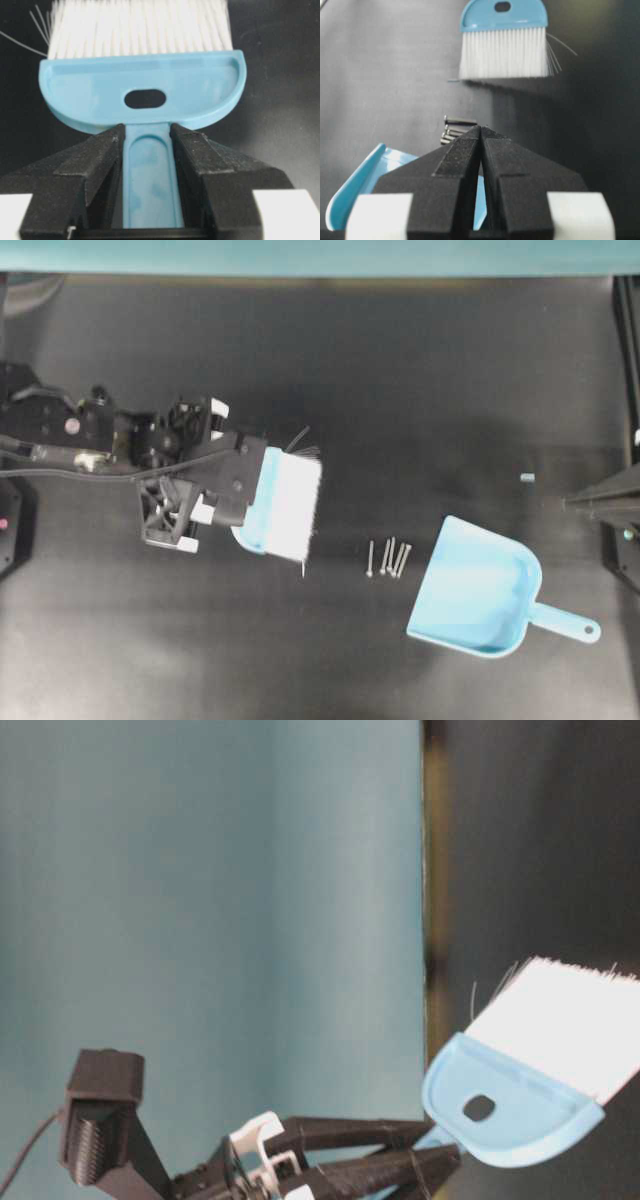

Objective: Hold the dustpan with a person, while the left arm uses a hand brush to gather the screws into the dustpan.

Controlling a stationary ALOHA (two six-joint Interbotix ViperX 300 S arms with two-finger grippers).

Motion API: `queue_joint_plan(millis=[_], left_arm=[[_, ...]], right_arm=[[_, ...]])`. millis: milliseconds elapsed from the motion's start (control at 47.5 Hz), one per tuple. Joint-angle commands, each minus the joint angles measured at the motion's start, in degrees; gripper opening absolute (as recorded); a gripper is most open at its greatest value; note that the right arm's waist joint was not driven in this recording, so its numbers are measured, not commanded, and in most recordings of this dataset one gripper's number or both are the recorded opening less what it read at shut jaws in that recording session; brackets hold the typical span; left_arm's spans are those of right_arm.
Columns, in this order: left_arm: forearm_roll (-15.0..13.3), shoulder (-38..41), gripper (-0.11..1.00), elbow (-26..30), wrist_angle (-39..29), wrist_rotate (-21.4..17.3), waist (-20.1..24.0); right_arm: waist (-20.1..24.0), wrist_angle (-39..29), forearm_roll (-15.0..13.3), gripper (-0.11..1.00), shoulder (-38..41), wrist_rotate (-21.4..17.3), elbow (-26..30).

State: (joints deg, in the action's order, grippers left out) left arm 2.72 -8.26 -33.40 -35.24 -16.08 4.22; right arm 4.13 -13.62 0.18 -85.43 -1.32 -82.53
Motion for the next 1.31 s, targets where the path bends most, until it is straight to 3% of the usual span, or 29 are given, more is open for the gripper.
queue_joint_plan(millis=[0, 126, 253, 442, 569, 927, 1285], left_arm=[[0.09, 0.18, 0.31, 2.2, -0.18, -0.88, 0.44], [0.09, 0.79, 0.31, 3.52, -2.81, -2.46, -0.18], [0.09, 1.49, 0.3, 6.15, -9.76, -2.72, -1.23], [0.09, 5.1, 0.3, 14.15, -17.75, -5.1, -1.41], [0.09, 7.91, 0.31, 18.37, -19.42, -7.03, -1.41], [0.09, 18.19, 0.31, 27.95, -28.65, -6.68, -1.41], [0.09, 24.52, 0.31, 35.86, -29.44, -7.03, -1.67]], right_arm=[[0.0, 0.18, 0.18, 0.0, 0.09, -0.44, 0.18], [0.0, 0.09, 0.18, 0.0, 0.09, -0.44, 0.18], [0.0, 0.09, 0.18, 0.0, 0.09, -0.44, 0.18], [0.0, 0.09, 0.18, 0.0, 0.09, -0.44, 0.18], [0.0, 0.09, 0.18, 0.0, 0.09, -0.44, 0.18], [0.0, 0.09, 0.18, 0.0, 0.09, -0.44, 0.18], [0.0, 0.09, 0.26, 0.0, 0.0, -0.44, 0.18]])
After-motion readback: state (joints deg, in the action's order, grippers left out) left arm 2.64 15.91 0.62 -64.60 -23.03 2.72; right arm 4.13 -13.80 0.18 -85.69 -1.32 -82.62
